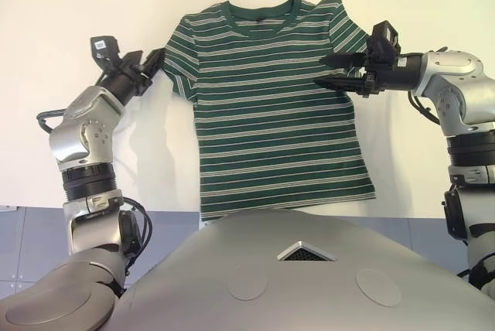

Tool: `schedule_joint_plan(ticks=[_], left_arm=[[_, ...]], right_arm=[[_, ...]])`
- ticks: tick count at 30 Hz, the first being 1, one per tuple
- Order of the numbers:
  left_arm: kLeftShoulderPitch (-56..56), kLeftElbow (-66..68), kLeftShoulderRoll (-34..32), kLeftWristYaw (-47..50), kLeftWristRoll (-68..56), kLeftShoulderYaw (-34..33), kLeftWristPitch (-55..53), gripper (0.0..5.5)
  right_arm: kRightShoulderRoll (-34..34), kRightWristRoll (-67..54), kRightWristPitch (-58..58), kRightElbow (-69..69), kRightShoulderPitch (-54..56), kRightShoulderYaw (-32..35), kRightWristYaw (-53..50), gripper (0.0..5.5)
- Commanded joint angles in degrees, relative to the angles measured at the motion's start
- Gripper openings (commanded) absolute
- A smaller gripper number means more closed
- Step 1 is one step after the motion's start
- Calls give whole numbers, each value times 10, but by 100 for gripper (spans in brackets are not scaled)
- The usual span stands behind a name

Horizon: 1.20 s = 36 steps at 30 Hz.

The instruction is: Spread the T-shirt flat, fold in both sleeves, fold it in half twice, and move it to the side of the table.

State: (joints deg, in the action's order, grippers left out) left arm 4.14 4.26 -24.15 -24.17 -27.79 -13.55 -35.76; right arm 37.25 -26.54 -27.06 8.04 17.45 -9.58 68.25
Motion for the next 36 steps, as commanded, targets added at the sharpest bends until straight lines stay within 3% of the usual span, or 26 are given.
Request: schedule_joint_plan(ticks=[1,5,12,16,20,24,29,34,36], left_arm=[[-26,-2,-12,-7,29,23,-7,276],[-27,3,-4,-3,31,28,-6,221],[-35,-12,9,6,24,24,-4,78],[-15,-54,19,18,24,22,18,3],[21,-83,26,31,47,65,5,1],[43,-130,47,55,42,85,-25,1],[70,-123,69,60,72,152,-43,1],[96,-44,77,49,135,220,-12,1],[99,-43,87,50,142,223,-2,29]], right_arm=[[-9,17,9,6,4,0,-3,263],[-18,30,14,6,4,-2,0,263],[-31,38,15,5,7,2,-6,263],[-85,63,38,77,47,57,-139,263],[-151,30,-3,61,41,148,-293,263],[-169,36,-13,37,1,195,-384,263],[-162,76,13,91,-4,223,-457,263],[-162,111,2,148,-1,194,-466,263],[-162,113,-5,148,-7,191,-465,229]])
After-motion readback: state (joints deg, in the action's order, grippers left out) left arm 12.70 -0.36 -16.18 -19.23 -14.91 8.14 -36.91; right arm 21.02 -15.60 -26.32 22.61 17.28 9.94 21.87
